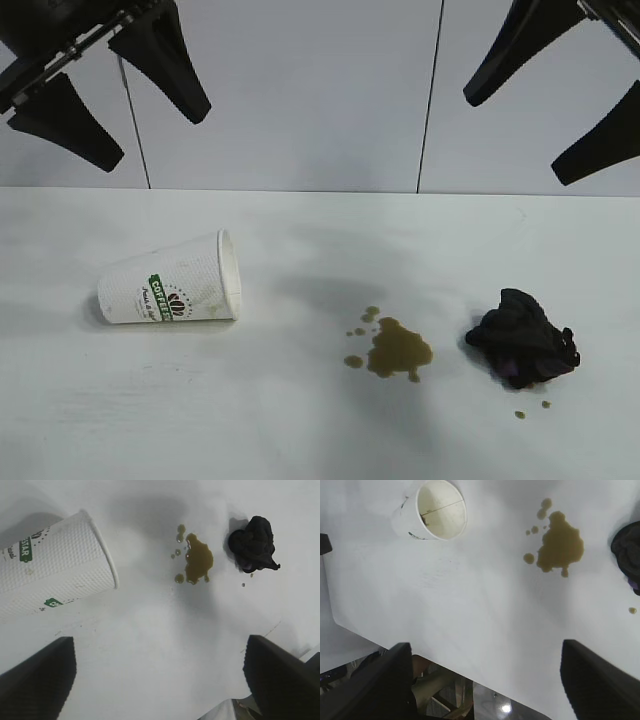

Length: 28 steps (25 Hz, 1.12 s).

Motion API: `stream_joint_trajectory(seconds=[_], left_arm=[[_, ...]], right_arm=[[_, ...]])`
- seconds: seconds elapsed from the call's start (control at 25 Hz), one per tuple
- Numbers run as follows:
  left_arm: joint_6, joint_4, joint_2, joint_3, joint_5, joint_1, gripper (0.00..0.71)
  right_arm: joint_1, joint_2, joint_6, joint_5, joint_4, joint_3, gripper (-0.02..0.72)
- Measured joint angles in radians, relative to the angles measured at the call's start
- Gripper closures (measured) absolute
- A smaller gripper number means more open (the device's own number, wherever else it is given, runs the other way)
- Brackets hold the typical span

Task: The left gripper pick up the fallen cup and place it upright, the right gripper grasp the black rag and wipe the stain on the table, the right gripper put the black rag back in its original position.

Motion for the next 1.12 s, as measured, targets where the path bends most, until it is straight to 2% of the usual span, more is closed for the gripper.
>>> stream_joint_trajectory(seconds=[0.72,1.0,1.12], left_arm=[[0.000,0.000,0.000,0.000,-0.006,0.000,0.056],[0.000,0.000,0.000,0.000,-0.149,0.000,0.056],[0.042,0.000,0.000,-0.013,-0.175,-0.006,0.056]], right_arm=[[0.000,0.000,0.000,-0.001,0.000,0.000,0.147],[0.000,0.000,0.000,-0.001,0.000,0.000,0.147],[0.000,0.000,0.000,-0.001,0.000,0.000,0.147]])
